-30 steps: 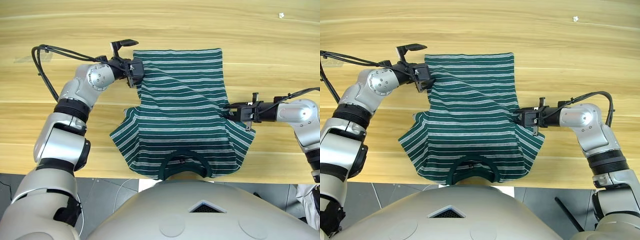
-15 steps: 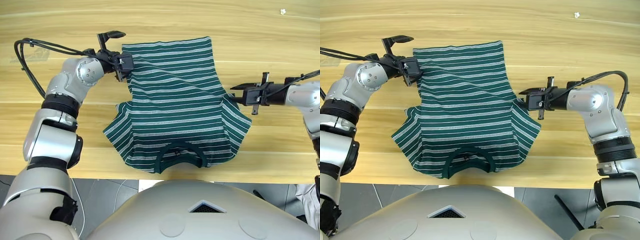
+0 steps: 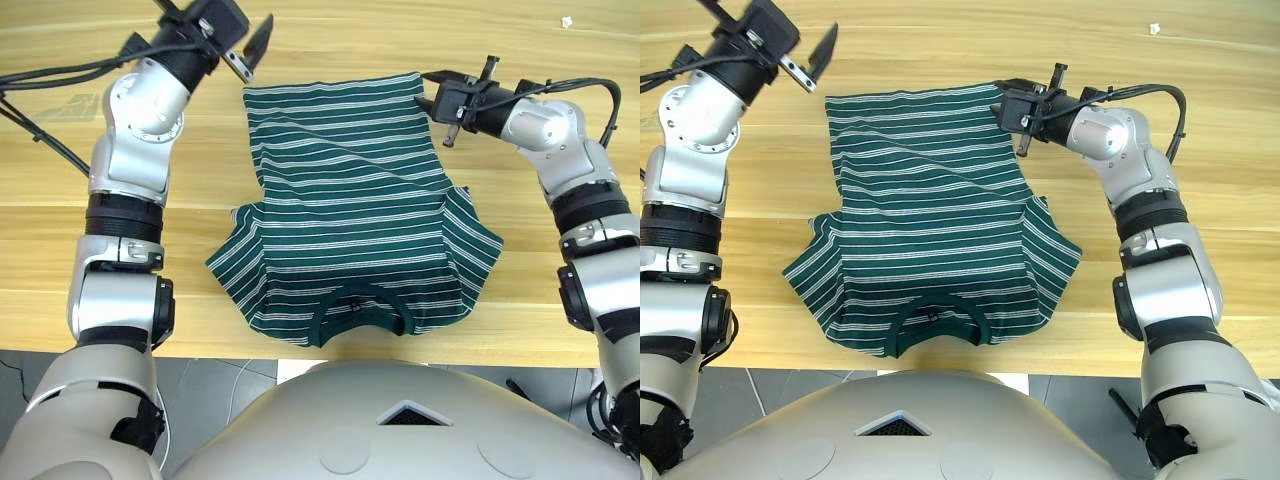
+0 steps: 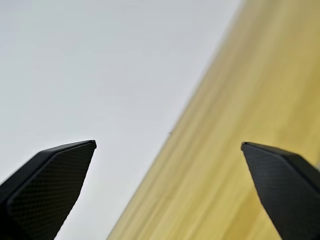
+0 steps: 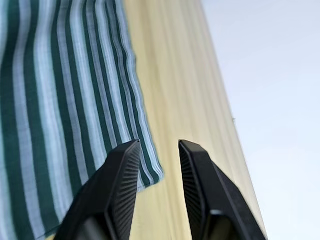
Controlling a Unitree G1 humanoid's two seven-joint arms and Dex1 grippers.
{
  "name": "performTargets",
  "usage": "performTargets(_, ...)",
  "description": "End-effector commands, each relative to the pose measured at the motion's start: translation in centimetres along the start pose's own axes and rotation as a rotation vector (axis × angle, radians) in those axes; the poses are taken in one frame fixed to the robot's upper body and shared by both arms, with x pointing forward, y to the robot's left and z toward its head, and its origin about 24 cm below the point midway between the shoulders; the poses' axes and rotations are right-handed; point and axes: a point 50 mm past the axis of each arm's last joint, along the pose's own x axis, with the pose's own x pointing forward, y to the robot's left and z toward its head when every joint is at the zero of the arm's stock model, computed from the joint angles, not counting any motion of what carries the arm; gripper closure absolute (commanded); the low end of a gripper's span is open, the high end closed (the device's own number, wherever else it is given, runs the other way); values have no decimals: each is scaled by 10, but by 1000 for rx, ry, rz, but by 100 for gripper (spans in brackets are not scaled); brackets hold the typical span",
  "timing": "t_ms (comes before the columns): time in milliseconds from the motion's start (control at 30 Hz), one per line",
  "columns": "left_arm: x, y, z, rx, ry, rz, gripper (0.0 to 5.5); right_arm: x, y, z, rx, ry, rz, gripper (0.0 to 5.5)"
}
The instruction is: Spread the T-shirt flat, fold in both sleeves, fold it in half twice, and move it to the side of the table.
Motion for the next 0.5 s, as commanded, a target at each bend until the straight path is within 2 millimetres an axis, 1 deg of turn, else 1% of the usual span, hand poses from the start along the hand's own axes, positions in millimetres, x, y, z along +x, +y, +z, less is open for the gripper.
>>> performTargets(33, -32, -37, -5, -67, 66, -68, 12, 23, 15, 0, 7, 98, 29, 407)
performTargets(167, -67, -94, 1, -88, 98, -263, 12, 30, 32, -10, 11, 223, 51, 407)
performTargets(233, -83, -112, 3, -96, 118, -335, 12, 28, 40, -17, 20, 271, 66, 407)
performTargets(300, -92, -119, 7, -110, 127, -359, 12, 25, 45, -22, 25, 304, 74, 407)
performTargets(367, -96, -124, 11, -122, 126, -372, 12, 19, 46, -31, 21, 351, 70, 407)
performTargets(500, -99, -135, 11, -147, 144, -388, 12, 4, 36, -49, 43, 466, 13, 407)
